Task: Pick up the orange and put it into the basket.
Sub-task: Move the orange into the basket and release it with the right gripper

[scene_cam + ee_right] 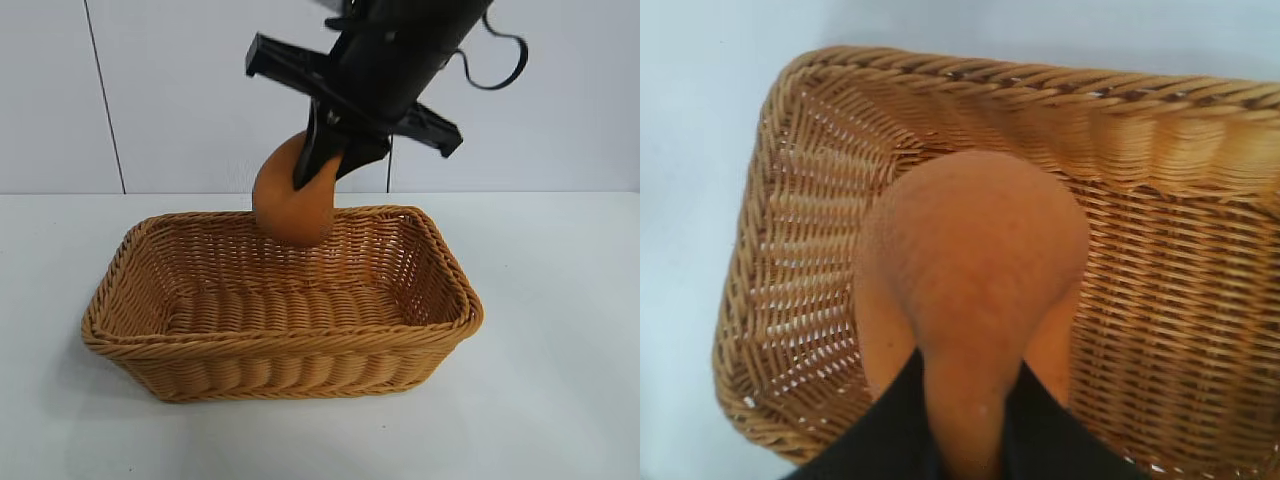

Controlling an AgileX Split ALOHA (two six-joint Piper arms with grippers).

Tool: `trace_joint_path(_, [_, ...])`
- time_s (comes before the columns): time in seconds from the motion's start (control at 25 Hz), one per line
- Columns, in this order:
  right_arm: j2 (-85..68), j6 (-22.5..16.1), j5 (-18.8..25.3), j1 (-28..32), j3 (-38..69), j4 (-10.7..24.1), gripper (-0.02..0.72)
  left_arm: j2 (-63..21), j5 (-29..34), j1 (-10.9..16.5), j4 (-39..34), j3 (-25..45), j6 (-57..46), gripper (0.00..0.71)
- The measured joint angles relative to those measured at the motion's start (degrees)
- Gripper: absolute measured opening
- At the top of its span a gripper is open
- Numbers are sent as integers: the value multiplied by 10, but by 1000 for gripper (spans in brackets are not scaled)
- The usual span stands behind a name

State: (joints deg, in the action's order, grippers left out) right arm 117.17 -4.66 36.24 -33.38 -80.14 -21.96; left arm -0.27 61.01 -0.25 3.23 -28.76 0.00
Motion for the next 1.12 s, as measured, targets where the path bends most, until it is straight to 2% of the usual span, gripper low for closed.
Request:
trace_joint_path(0.28, [14,6,-3,0,0,-3,52,0,0,0,0,0,-3,613])
trace_joint_path(0.32, [14,7,-3,0,0,-4,94,0,0,0,0,0,-3,613])
trace_joint_path(0.4, [14,8,3,0,0,-5,242,0,0,0,0,0,-3,613])
trace_joint_path(0.52, [13,9,14,0,0,-1,552,0,0,0,0,0,-3,613])
trace_joint_path(0.6, [10,9,27,0,0,7,640,0,0,0,0,0,-3,613])
trace_joint_path(0.68, [2,-1,38,0,0,22,675,0,0,0,0,0,-3,613])
trace_joint_path(0.8, [-13,-18,69,0,-22,57,687,0,0,0,0,0,0,613])
trace_joint_path(1.12, [-19,-22,297,0,-199,162,694,0,0,0,0,0,-3,613])
